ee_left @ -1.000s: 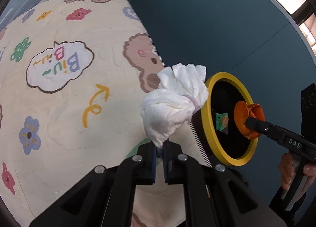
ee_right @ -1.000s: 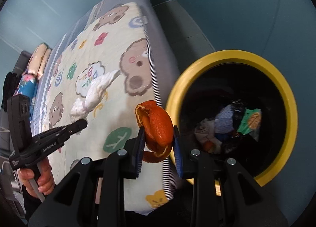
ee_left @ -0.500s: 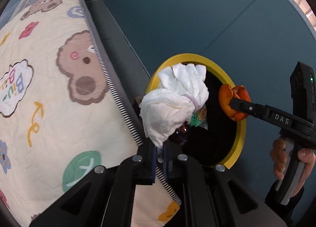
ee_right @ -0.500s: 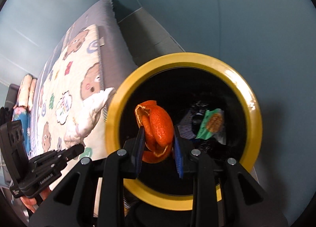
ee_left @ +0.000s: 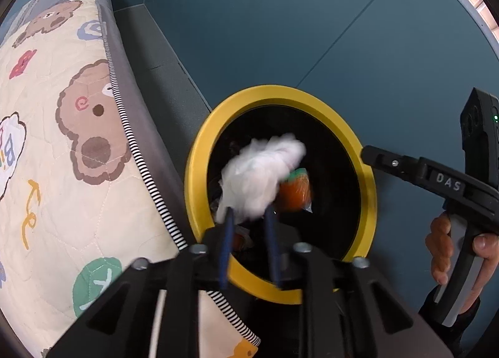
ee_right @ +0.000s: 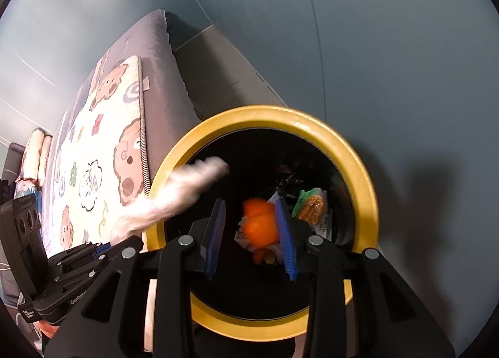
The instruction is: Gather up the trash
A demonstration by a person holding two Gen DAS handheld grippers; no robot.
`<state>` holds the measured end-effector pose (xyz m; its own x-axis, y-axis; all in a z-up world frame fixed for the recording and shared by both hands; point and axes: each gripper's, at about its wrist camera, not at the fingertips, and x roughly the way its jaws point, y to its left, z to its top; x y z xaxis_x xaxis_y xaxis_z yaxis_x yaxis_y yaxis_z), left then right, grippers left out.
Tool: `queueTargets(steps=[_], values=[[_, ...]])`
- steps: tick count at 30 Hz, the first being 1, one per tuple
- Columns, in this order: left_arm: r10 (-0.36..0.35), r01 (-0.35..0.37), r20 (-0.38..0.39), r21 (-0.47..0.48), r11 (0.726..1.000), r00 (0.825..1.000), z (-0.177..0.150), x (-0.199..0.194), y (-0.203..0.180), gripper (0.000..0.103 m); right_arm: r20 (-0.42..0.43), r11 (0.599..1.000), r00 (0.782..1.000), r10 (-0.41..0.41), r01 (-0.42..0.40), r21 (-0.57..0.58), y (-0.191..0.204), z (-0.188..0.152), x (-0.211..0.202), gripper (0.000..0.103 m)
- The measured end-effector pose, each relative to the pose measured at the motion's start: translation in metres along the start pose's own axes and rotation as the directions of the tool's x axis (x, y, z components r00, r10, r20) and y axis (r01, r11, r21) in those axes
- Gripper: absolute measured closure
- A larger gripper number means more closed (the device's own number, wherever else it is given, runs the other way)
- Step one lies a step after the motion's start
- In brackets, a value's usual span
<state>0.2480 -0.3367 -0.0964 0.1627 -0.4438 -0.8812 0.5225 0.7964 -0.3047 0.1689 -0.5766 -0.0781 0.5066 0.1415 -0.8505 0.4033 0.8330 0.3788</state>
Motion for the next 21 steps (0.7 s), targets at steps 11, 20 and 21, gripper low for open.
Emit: queueTargets(steps=[11, 20, 21], values=[[-0.023, 0.027, 0.07, -0.059, 0.998, 0.997, -0.021, -0.035, 0.033, 0.067, 0.014, 1.0, 1.0, 0.008, -0.008, -0.014, 0.016, -0.009, -0.016, 0.066], [0.075, -0.048, 0.127, -0.205, 0.977, 0.989, -0.079, -0.084, 0.128, 0.068, -0.066, 0.981, 0.995, 0.08, -0.09, -0.173, 0.109, -0.032, 0.01, 0.063], [0.091, -0.06, 0.132, -0.224, 0.973, 0.987, -0.084, -0.091, 0.142, 0.068, -0.079, 0.976, 0.993, 0.091, -0.104, -0.191, 0.123, -0.035, 0.015, 0.063]])
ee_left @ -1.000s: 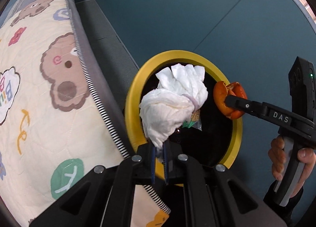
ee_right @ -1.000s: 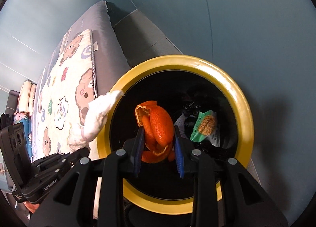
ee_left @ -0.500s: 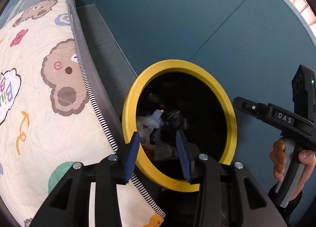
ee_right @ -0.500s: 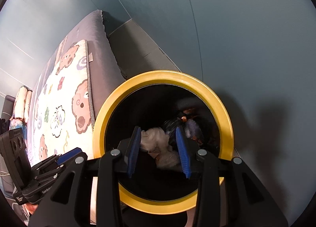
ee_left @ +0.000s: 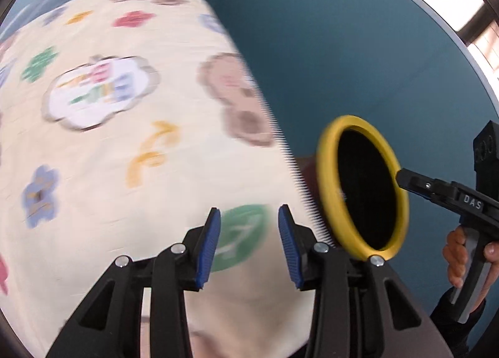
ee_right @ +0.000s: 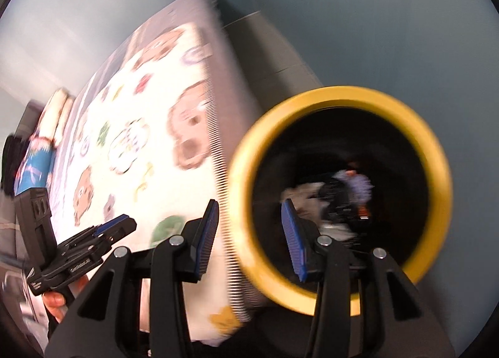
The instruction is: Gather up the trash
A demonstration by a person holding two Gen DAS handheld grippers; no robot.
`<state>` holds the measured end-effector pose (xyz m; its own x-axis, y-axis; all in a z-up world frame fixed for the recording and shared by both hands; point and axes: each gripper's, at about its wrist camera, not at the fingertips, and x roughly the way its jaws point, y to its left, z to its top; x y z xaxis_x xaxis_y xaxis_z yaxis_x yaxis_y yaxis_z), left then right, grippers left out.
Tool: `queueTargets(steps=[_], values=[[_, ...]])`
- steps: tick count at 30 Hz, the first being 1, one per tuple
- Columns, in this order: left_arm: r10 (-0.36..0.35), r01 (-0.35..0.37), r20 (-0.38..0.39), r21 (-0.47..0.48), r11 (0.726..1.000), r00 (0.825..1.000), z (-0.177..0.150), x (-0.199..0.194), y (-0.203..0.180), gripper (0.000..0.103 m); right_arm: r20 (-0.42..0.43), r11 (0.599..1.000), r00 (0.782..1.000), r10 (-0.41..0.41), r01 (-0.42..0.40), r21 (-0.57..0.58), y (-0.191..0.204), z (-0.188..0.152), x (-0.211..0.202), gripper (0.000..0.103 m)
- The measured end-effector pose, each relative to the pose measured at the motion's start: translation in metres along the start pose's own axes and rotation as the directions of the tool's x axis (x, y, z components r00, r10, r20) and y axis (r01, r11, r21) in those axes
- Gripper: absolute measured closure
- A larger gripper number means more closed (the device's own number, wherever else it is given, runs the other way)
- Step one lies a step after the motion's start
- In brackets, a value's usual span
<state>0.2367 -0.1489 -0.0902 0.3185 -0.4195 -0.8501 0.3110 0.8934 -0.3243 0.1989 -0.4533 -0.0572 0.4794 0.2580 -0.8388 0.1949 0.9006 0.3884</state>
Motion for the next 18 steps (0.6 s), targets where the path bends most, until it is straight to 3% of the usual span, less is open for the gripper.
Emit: queueTargets(steps=[8, 14, 18], values=[[0.074, -0.068, 0.039, -0.124, 0.99, 0.997, -0.024, -0.034, 0.094, 0.068, -0.095, 0.99, 0.995, 0.036, -0.048, -0.133, 0.087, -0.021, 0.049, 0.063], [0.11, -0.095, 0.086, -0.164, 0.982, 0.99, -0.046, -0.047, 0.134, 0.067, -0.122, 0.976, 0.992, 0.025, -0.051, -0.21, 0.141, -0.049, 0.074, 0.063], [0.166, -0.135, 0.193, -0.162, 0.977, 0.967, -0.061, -0.074, 0.146, 0.05, -0.071, 0.961, 0.997, 0.018, -0.037, -0.274, 0.171, -0.073, 0.072, 0.056]])
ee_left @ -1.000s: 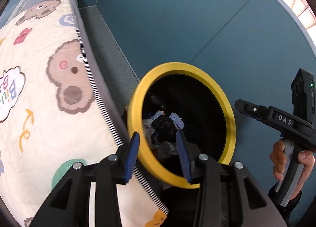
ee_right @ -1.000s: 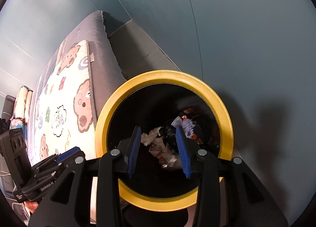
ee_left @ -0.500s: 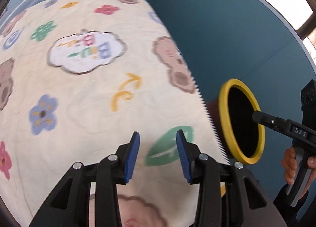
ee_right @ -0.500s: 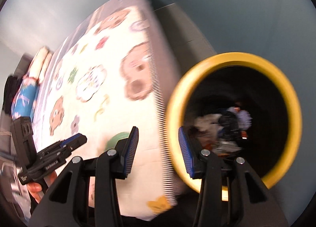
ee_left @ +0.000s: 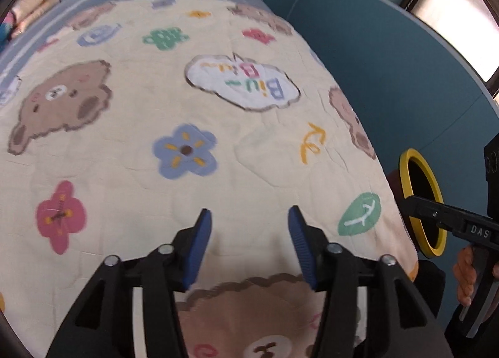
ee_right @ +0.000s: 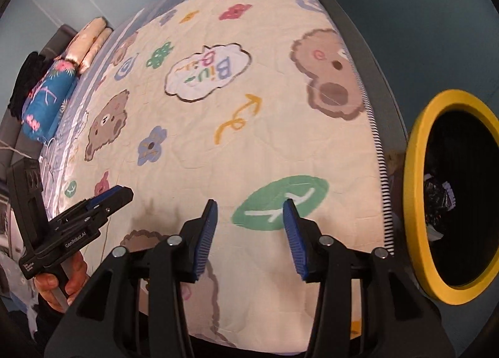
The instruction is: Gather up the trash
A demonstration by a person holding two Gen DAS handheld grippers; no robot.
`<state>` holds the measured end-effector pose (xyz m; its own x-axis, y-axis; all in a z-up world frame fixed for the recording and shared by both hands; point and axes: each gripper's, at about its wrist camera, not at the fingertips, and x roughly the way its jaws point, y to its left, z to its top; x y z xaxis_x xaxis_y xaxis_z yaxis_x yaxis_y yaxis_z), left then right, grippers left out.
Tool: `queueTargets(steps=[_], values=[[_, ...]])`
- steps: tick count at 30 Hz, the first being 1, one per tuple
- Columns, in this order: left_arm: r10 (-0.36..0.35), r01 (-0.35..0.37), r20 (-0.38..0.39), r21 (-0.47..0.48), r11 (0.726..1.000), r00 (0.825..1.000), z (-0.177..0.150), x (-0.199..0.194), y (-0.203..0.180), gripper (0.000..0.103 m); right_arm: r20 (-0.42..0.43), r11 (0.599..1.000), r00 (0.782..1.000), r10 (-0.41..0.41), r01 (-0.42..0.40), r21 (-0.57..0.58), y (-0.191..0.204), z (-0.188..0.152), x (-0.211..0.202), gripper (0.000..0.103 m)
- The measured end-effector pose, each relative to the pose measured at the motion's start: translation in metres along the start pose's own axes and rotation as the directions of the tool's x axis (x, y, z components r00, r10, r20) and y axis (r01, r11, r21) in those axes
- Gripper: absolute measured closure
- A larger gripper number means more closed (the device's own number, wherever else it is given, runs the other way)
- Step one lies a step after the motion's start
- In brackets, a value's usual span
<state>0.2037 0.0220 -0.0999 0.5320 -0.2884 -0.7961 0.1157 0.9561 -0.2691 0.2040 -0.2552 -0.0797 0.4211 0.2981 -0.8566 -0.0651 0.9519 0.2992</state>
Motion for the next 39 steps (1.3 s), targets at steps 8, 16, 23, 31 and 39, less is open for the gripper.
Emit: queueTargets(steps=[8, 16, 23, 31, 39], values=[[0.049, -0.047, 0.276, -0.016, 0.999, 0.96, -0.01, -0.064, 0.012, 0.015, 0.213, 0.992, 0.971, -0.106, 0.118, -0.04, 0.039, -0.014, -0.028, 0.019], [0.116, -0.136, 0.499, 0.005, 0.991, 0.859, -0.031, -0.125, -0.012, 0.008, 0.566, 0.972, 0.809, -0.16, 0.228, -0.051, 0.063, -0.048, -0.083, 0.008], [0.136, -0.182, 0.584, 0.022, 0.983, 0.8, -0.062, -0.159, -0.038, 0.008, 0.723, 0.946, 0.653, -0.224, 0.324, 0.001, 0.081, -0.08, -0.113, 0.008], [0.122, -0.187, 0.627, 0.039, 0.982, 0.769, -0.092, -0.176, -0.062, 0.008, 0.762, 0.947, 0.599, -0.244, 0.316, 0.054, 0.083, -0.106, -0.126, 0.008], [0.129, -0.187, 0.65, 0.021, 0.982, 0.749, -0.098, -0.183, -0.062, 0.008, 0.791, 0.938, 0.552, -0.264, 0.339, 0.076, 0.087, -0.123, -0.131, 0.008]])
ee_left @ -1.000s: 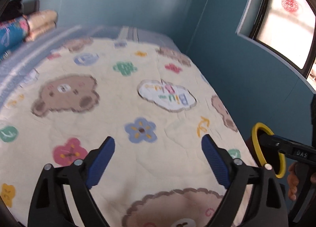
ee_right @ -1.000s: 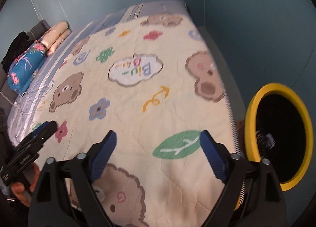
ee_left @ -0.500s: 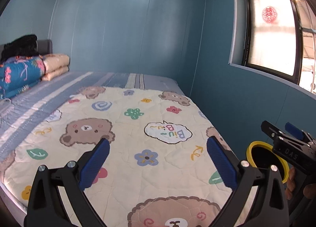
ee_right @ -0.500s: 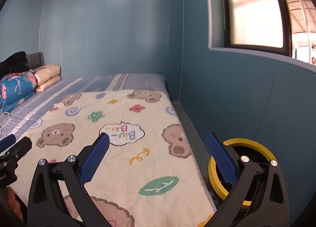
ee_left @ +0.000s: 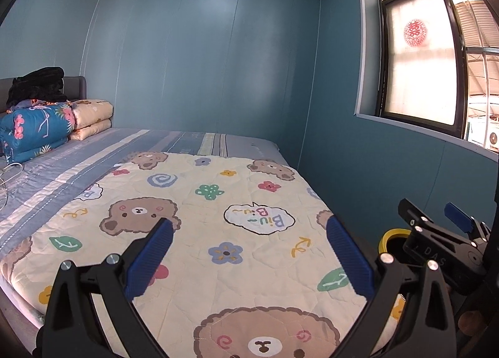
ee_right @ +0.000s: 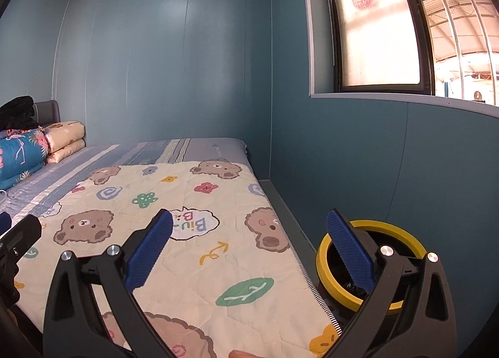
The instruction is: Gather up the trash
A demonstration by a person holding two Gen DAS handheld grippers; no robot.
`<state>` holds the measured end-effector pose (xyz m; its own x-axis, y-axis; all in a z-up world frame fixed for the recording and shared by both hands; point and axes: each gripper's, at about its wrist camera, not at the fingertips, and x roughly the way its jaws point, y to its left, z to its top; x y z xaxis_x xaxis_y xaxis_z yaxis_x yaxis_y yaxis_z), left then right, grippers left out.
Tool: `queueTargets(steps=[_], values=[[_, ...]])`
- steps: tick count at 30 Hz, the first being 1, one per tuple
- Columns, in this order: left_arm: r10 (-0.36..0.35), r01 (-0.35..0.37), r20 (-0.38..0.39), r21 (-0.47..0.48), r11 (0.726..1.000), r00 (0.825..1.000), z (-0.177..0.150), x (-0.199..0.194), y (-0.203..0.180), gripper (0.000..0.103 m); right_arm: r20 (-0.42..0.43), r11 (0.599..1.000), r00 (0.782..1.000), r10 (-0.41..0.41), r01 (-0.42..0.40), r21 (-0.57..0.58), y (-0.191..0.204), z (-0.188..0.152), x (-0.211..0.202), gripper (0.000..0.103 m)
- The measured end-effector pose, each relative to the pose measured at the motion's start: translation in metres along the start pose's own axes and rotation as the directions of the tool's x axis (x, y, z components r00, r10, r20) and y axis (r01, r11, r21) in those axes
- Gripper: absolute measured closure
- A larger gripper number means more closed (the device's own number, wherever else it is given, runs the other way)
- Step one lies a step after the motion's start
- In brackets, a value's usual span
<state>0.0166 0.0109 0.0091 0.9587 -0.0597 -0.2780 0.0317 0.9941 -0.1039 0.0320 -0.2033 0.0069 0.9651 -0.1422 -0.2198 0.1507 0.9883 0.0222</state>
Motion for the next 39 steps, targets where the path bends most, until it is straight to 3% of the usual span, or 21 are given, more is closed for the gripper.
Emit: queueTargets(steps=[39], values=[[-0.029, 0.029, -0.012, -0.005, 1.0, 1.0, -0.004, 0.0023, -0.0047, 0.008, -0.024, 1.0, 1.0, 0.006, -0.005, 0.025, -0.0028, -0.0064, 0.0045, 0.008]])
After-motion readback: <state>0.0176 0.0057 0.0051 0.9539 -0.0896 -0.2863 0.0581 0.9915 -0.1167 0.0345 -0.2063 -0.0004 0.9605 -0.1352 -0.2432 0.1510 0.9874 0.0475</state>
